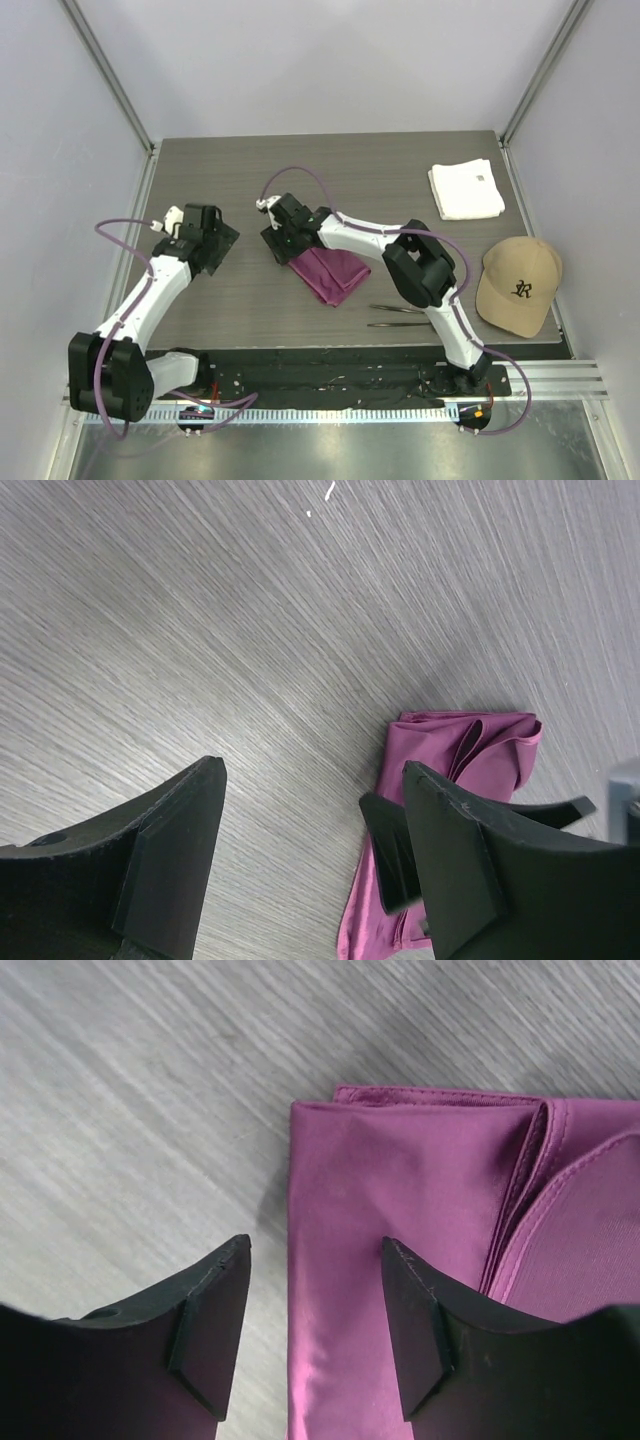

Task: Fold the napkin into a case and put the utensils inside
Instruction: Pick up the 2/3-rectangle-folded napkin at the center of the board, then fold the 2/3-rectangle-folded napkin at the center of the board.

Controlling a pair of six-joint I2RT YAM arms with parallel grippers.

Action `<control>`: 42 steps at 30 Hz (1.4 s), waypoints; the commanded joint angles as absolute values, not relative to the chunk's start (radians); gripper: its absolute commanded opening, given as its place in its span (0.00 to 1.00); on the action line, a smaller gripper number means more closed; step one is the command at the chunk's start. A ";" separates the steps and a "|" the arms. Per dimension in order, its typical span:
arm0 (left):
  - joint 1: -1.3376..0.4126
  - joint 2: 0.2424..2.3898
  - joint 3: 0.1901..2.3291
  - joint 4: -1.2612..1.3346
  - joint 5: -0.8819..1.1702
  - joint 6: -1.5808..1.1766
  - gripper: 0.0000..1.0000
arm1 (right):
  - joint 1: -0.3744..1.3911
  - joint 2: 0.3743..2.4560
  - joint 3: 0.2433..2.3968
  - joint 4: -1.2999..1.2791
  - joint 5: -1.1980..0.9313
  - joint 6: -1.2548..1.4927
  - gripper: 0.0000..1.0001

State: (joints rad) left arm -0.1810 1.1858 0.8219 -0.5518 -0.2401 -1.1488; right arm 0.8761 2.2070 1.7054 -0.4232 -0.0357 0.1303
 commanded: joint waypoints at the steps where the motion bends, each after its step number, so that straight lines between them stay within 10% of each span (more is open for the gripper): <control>1: -0.175 1.146 0.813 -0.569 -0.279 -1.158 0.75 | 0.890 2.233 1.746 -0.425 0.072 0.109 0.59; 22: -0.163 1.132 0.764 -0.464 -0.161 -1.082 0.75 | 0.933 2.226 1.583 -0.325 0.091 0.103 0.01; 42: -0.164 1.330 0.765 -0.130 0.419 -0.736 0.81 | 0.617 2.103 1.362 0.044 -0.874 0.457 0.01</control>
State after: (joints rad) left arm -0.1650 1.3098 0.7105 -0.1902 0.3378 -0.8413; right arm 0.6338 2.1509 1.3777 -0.0677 -0.6983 0.3626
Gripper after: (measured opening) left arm 0.766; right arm 0.031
